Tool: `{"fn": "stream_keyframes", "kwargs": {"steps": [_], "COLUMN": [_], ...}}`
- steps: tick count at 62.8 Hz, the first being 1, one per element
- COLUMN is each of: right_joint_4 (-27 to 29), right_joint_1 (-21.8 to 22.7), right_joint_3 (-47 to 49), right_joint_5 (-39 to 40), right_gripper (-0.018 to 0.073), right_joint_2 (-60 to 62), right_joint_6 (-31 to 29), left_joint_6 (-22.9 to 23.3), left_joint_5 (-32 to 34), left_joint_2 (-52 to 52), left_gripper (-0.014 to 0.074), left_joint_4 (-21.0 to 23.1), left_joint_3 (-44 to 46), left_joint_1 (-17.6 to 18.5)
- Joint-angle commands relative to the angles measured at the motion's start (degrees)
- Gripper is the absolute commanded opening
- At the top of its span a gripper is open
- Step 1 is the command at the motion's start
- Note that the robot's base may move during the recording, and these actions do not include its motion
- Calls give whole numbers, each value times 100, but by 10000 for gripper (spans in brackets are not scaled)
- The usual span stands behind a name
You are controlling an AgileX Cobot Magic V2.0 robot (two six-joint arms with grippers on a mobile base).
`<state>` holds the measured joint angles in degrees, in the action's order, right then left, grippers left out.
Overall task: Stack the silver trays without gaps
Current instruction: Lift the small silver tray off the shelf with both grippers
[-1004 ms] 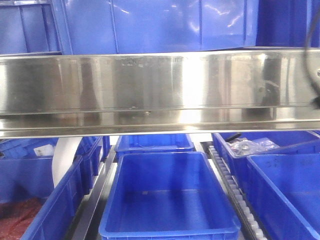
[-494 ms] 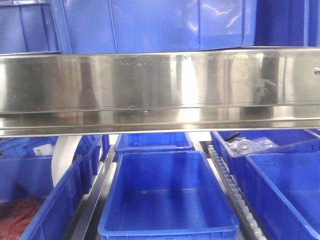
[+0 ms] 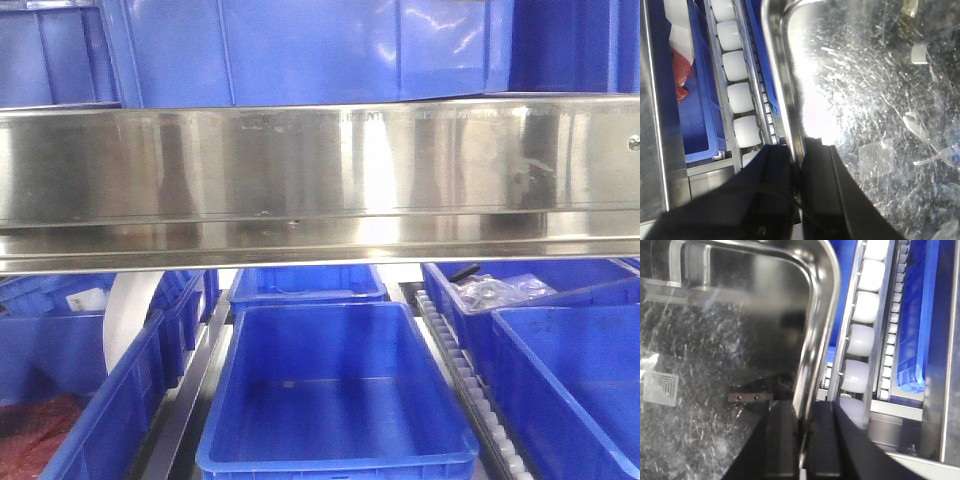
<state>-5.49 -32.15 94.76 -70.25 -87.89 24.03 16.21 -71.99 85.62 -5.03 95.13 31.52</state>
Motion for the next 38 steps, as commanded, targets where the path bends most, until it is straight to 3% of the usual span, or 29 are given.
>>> {"fn": "stream_keyframes", "kwargs": {"steps": [1,38], "right_joint_4": [-345,-345], "right_joint_1": [12,12], "right_joint_3": [122,122], "right_joint_5": [88,89], "right_gripper": [61,61], "right_joint_2": [248,237], "right_joint_6": [-189,-189], "left_joint_6": [-153,-153], "left_joint_5": [-281,-268], "left_joint_2": [-232,-232], "left_gripper": [-41,-41], "left_joint_4": [-119,-119], "left_joint_3": [156,156], "left_joint_1": [27,27]}}
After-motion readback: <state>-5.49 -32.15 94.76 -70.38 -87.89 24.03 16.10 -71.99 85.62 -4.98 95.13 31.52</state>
